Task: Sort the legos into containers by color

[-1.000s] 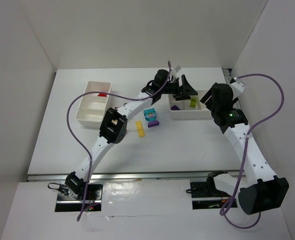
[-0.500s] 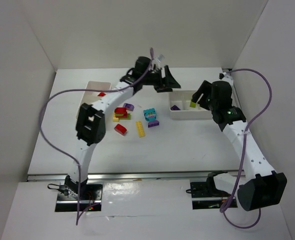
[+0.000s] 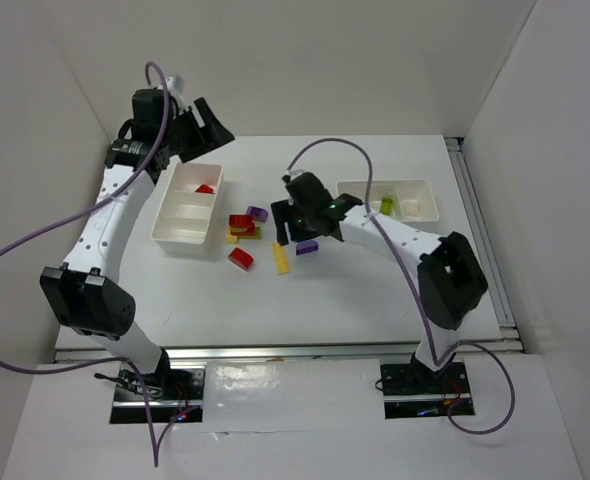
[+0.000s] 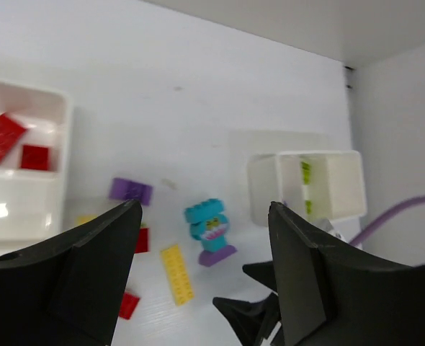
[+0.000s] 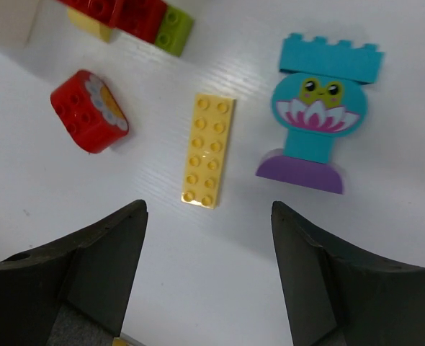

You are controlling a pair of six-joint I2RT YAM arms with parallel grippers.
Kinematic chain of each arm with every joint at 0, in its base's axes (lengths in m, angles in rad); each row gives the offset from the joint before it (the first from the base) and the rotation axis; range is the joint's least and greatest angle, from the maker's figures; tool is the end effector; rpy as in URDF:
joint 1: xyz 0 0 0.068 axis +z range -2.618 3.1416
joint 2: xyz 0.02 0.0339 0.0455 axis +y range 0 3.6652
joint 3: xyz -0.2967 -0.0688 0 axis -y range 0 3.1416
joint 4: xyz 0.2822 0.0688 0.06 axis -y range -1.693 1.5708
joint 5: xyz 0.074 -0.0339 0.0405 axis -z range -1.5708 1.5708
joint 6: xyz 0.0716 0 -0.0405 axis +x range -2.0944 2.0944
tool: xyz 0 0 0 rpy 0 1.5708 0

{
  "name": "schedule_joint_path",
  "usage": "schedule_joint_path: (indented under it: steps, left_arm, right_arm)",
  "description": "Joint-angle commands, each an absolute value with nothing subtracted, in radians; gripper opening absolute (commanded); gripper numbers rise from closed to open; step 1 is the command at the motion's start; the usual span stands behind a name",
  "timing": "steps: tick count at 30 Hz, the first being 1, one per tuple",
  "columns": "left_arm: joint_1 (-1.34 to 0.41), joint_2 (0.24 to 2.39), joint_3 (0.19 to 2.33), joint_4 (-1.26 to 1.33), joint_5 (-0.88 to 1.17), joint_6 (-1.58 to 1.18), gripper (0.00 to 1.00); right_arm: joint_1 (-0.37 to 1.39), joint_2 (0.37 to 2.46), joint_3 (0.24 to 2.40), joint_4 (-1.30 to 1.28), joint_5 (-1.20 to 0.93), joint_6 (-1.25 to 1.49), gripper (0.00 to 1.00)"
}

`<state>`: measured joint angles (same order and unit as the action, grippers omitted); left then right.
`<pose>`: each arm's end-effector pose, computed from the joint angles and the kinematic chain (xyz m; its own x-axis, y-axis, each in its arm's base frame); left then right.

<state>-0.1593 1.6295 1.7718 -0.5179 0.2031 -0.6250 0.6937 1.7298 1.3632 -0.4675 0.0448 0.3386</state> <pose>0.4344 -0.0844 0.4562 -0.4930 -0.5012 -0.7111 0.0643 0.7941 -0.6043 0.3478 0.2851 0.2535 -0.7417 -0.1852 -0.6447 -0.3915 0.9000 0.1919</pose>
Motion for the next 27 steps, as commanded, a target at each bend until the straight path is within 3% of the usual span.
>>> schedule_joint_path:
  steps: [1,10,17,27]
  left_arm:
    - [-0.101,1.589,1.720,-0.601,0.109,-0.589,0.82]
    - [-0.035,1.548,1.615,-0.612,0.144,-0.580,0.82]
    - [-0.017,1.548,1.603,-0.612,0.153,-0.571,0.82]
    - [-0.017,1.606,1.624,-0.612,0.181,-0.571,0.82]
  right_arm:
    - [0.738,1.790,1.439,-0.528,0.092,0.308,0.77]
    - [0.801,1.933,1.494,-0.497,0.092,0.319,0.77]
    - [0.790,1.907,1.468,-0.436,0.124,0.350,0.70]
    - [0.787,1.989,1.520,-0.480,0.127,0.316,0.71]
